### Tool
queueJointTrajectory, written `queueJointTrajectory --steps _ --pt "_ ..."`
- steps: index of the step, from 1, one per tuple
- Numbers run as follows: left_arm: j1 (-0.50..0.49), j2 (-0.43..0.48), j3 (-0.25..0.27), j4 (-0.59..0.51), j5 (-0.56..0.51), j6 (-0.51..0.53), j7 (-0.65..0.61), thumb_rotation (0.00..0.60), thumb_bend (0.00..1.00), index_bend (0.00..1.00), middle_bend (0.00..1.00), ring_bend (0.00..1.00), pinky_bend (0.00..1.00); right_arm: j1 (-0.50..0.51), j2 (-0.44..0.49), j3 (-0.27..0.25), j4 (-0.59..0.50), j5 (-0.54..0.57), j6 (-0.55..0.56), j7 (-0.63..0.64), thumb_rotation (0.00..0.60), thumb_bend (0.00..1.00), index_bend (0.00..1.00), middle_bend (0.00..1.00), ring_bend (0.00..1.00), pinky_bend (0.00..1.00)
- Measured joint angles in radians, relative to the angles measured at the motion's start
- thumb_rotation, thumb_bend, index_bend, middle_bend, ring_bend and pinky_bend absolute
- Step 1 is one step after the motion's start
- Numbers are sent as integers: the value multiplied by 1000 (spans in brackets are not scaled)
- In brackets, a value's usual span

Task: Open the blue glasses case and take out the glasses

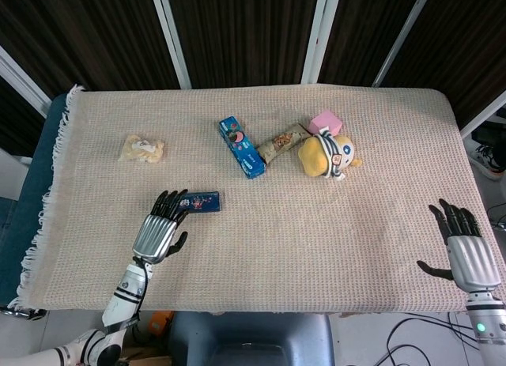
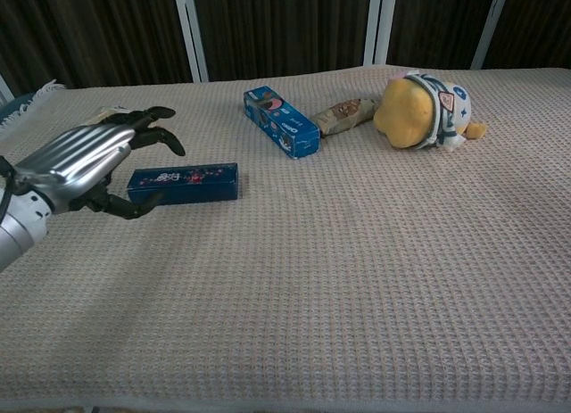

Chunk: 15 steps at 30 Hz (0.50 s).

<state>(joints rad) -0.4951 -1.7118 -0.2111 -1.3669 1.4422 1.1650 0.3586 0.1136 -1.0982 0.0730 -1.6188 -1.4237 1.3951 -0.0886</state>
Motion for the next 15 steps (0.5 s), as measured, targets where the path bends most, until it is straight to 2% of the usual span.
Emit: queueJointTrajectory --steps 7,15 --pt "-95 -98 -54 140 -91 -76 46 600 366 279 0 0 0 -6 15 5 3 18 0 20 600 61 0 0 0 0" --pt "-151 -171 -57 260 -114 -95 27 600 360 316 1 0 0 -4 24 12 7 41 -16 31 600 61 0 0 0 0"
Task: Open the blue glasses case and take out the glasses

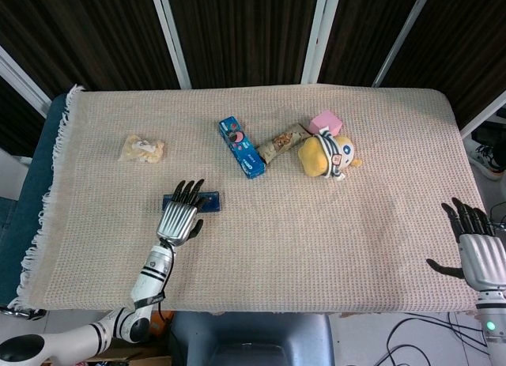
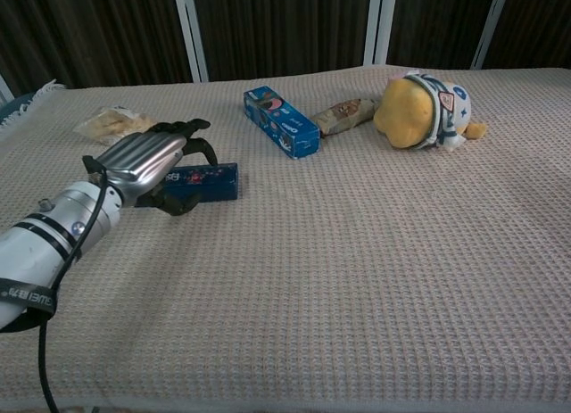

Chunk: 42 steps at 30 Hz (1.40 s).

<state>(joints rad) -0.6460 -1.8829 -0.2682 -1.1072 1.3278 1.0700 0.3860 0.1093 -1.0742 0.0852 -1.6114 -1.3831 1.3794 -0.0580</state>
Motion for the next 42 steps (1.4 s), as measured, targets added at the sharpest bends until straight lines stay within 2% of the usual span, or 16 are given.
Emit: queueJointTrajectory --steps 10,22,42 --pt "-47 -66 -6 147 -15 2 -36 600 364 339 20 0 0 -2 8 -5 -5 3 -7 3 600 61 0 0 0 0" --pt "-93 -125 -17 258 -41 -5 -67 600 366 406 55 0 0 -1 12 -2 -5 11 -12 5 600 61 0 0 0 0" --pt "-113 -136 -10 289 -50 8 -100 600 388 497 92 0 0 3 7 1 -5 24 -20 -11 600 61 0 0 0 0"
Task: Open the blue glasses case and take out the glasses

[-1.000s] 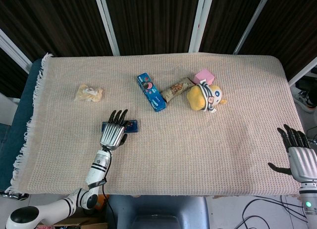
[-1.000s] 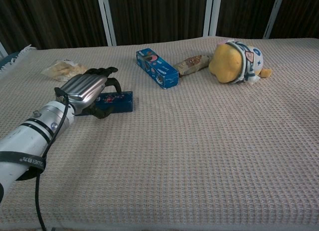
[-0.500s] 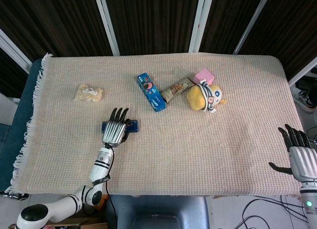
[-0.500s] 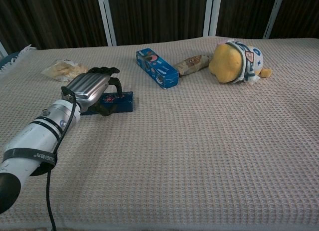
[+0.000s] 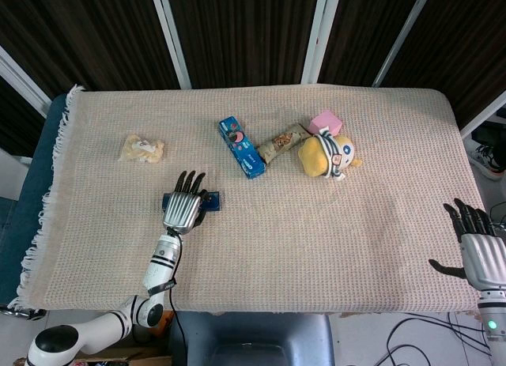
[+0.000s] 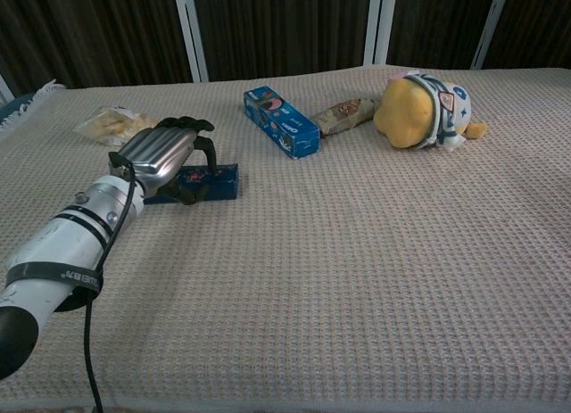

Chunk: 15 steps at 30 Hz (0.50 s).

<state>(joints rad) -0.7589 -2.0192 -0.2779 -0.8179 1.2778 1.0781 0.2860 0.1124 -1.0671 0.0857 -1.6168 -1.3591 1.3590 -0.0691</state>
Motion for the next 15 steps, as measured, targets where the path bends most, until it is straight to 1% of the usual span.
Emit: queueJointTrajectory --steps 8,15 --pt "-2 11 6 -17 -4 0 18 600 407 506 89 0 0 1 1 -1 -3 0 -1 -3 600 61 0 0 0 0" --pt "-9 10 4 -13 2 20 8 600 416 517 91 0 0 1 1 0 -2 2 -1 -2 600 61 0 0 0 0"
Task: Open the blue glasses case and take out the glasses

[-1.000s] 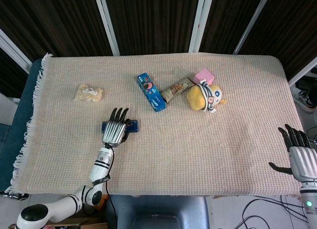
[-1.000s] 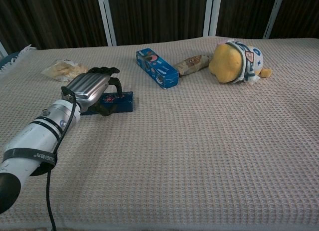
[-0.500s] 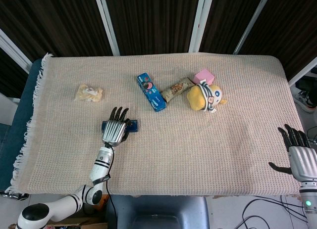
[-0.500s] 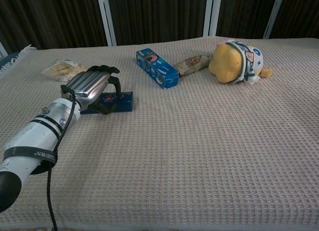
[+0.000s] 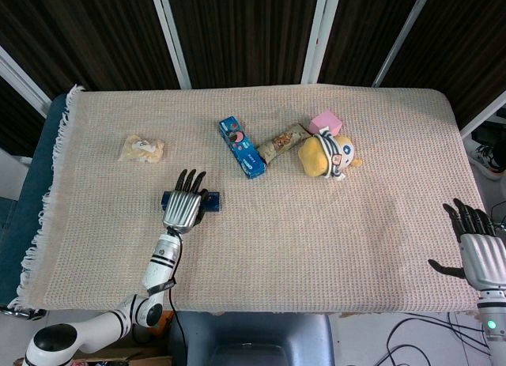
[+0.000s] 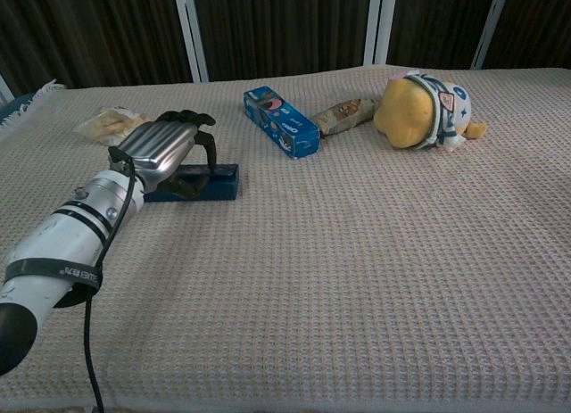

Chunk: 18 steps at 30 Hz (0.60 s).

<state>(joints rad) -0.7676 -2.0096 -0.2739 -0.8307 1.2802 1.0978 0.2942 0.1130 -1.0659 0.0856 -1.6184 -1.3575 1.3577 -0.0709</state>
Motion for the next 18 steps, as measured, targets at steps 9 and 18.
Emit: queueJointTrajectory --steps 9,18 --pt "-36 -15 -30 46 -1 8 -29 600 413 518 105 0 0 -1 4 0 -1 0 -1 10 600 61 0 0 0 0" --pt "-134 -82 -88 288 -38 -69 -76 600 406 326 100 0 0 -6 15 8 0 17 2 31 600 61 0 0 0 0"
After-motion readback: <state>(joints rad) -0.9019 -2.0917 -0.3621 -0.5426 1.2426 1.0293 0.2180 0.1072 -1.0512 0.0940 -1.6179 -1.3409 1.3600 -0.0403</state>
